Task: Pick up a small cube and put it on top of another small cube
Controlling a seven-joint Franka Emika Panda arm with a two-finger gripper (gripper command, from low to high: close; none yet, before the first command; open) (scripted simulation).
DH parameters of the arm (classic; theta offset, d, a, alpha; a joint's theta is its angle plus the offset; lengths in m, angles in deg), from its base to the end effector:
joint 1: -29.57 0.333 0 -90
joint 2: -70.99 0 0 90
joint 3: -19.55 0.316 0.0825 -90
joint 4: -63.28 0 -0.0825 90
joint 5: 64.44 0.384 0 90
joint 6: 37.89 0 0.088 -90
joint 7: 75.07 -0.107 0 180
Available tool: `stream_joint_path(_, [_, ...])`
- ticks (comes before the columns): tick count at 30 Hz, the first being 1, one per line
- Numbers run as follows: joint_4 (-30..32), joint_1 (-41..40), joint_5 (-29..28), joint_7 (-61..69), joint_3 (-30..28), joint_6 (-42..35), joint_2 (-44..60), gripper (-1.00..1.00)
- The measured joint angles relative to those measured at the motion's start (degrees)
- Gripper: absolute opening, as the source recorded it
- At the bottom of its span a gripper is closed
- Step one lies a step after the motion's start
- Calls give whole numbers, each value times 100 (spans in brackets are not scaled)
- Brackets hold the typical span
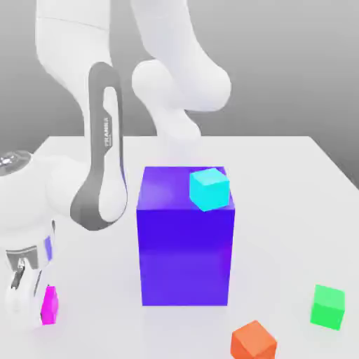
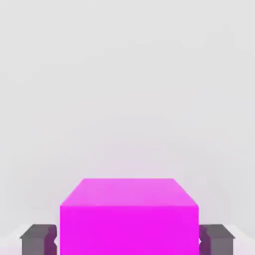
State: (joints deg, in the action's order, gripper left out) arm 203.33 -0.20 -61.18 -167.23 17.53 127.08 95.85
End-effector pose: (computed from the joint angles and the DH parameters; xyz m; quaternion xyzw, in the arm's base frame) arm 0.4016 -0.2545 0.1290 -0.4469 0.8946 -0.0007 0.0004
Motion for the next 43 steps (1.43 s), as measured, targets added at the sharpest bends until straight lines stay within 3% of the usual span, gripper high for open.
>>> stream_joint_path(3, [5,-5,-6,-7,3,-19,-26,-100])
stream_joint_path(9, [109,90,-19,-212,-3,-753,-864,-100])
stream_joint_path(15, [-539,549,771,-866,803,-738,-269,-100])
stream_joint_path(20, [-891,1152,1060,-1097,1612,-807,-109,-100])
stream_joint_path(24, [-814,1740,701,-902,2069,-940,-339,-100])
stream_joint_path(35, [-84,3156,-1168,425,3090,-1563,-1354,-100])
stream_joint_path(39, [-96,3582,-1986,72,2750,-1096,-766,-100])
stream_joint_path(40, [-109,3686,-2153,-40,2625,-968,-604,100])
stream_joint_path(43, [-109,3686,-2153,-40,2625,-967,-604,100])
